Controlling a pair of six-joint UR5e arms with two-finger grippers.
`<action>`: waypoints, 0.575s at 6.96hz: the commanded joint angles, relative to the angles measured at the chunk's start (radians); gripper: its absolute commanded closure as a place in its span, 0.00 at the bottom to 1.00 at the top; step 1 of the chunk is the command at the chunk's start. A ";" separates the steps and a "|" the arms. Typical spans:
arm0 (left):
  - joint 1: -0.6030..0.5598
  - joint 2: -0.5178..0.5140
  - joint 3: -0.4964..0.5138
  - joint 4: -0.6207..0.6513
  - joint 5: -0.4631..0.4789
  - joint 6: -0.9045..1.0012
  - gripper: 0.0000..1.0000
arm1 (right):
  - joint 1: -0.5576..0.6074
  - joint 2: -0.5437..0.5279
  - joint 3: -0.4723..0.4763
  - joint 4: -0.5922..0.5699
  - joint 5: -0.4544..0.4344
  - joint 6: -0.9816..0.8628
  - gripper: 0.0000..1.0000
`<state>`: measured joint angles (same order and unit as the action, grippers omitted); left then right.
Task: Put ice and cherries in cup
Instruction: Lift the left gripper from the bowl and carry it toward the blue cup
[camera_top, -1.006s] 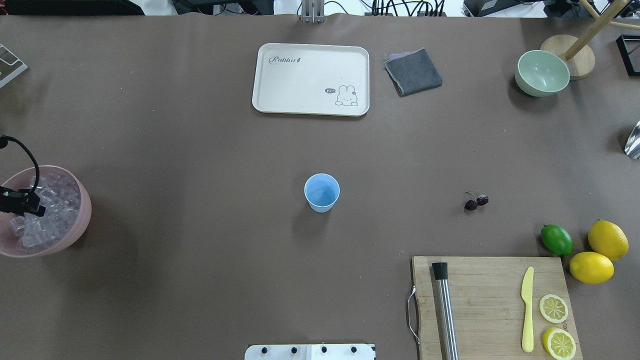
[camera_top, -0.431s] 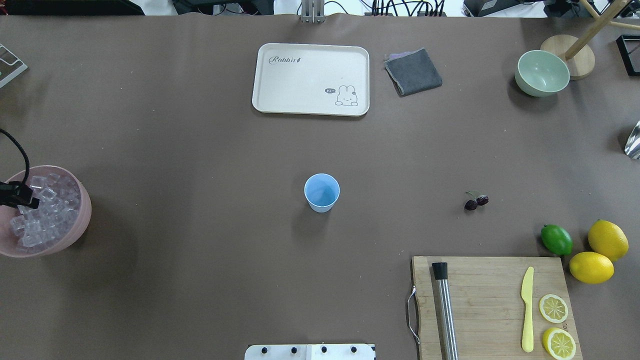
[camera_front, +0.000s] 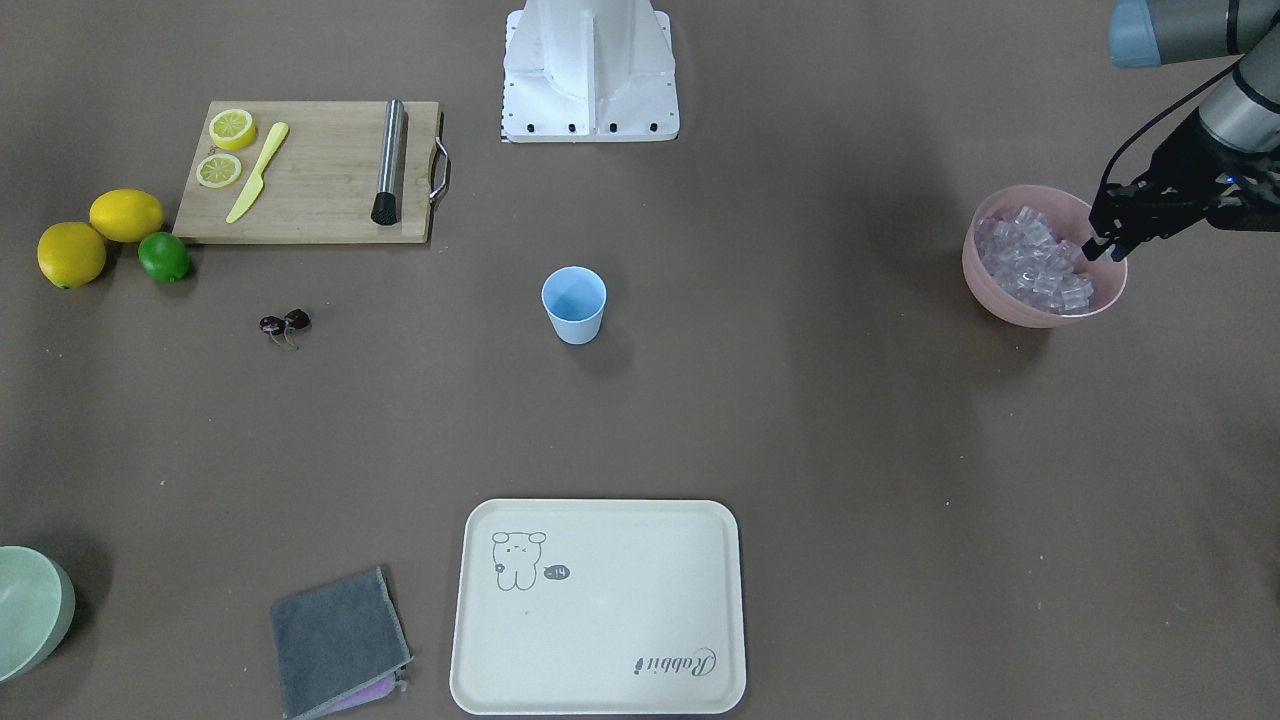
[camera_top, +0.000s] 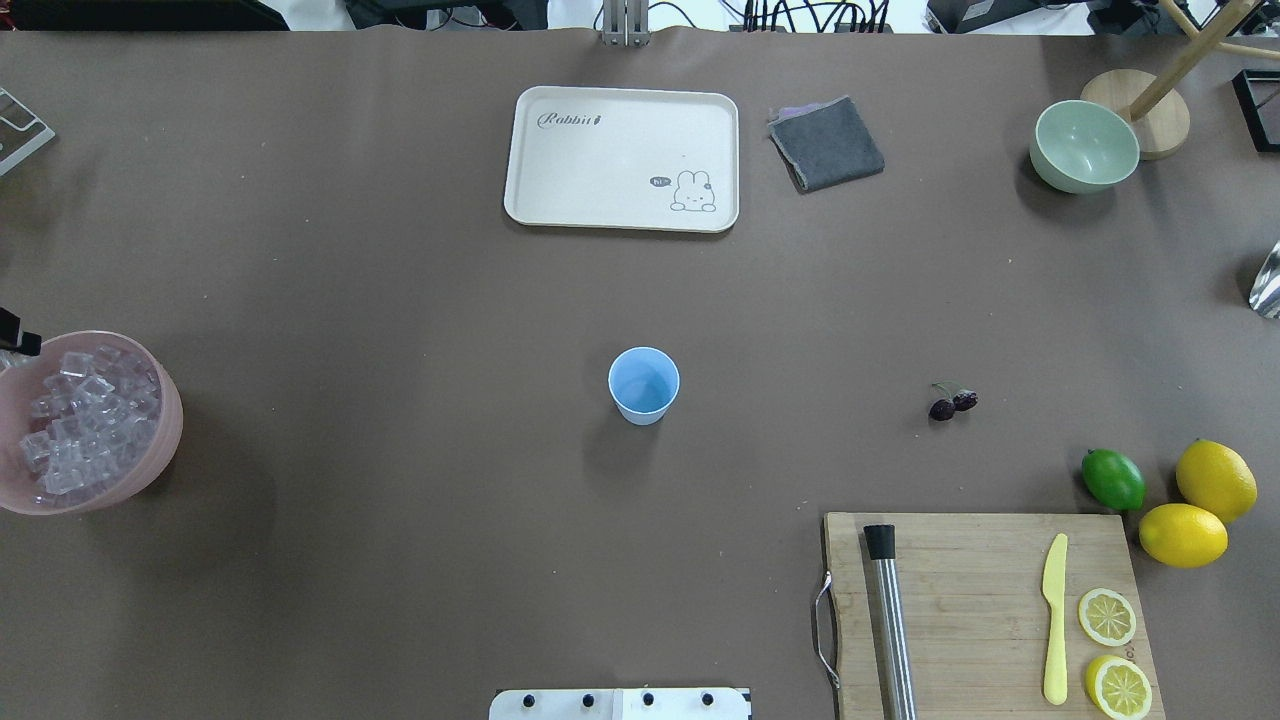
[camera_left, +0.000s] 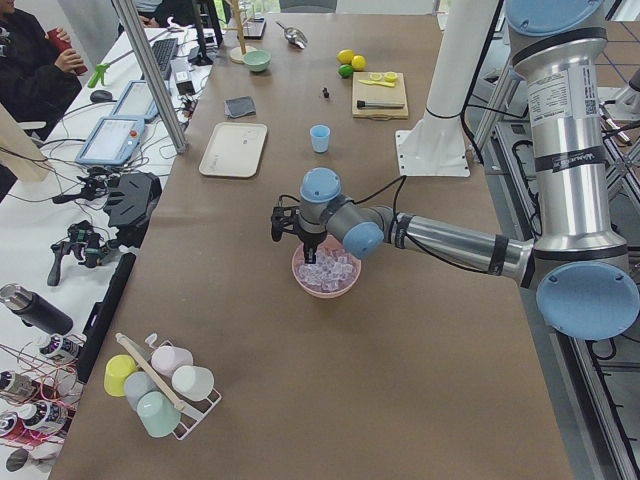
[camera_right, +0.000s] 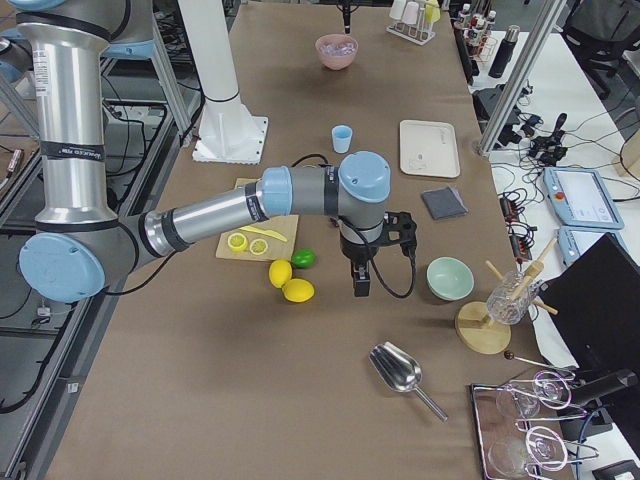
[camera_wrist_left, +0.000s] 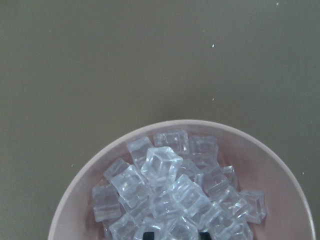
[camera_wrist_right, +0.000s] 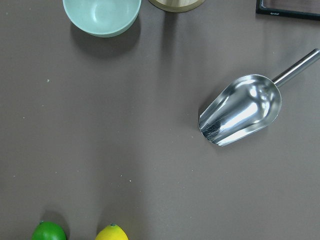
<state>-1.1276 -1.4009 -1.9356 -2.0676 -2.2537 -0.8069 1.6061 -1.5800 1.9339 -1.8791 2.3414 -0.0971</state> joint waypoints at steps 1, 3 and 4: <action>-0.021 -0.093 -0.009 0.001 0.000 -0.015 1.00 | 0.001 -0.017 0.023 0.011 0.001 -0.009 0.00; 0.000 -0.214 -0.019 0.003 0.002 -0.206 1.00 | 0.000 -0.035 0.022 0.052 0.004 0.004 0.00; 0.061 -0.254 -0.017 0.003 0.025 -0.274 1.00 | 0.001 -0.035 0.022 0.052 0.006 0.005 0.00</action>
<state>-1.1168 -1.5944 -1.9522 -2.0653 -2.2461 -0.9881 1.6070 -1.6129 1.9552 -1.8323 2.3448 -0.0949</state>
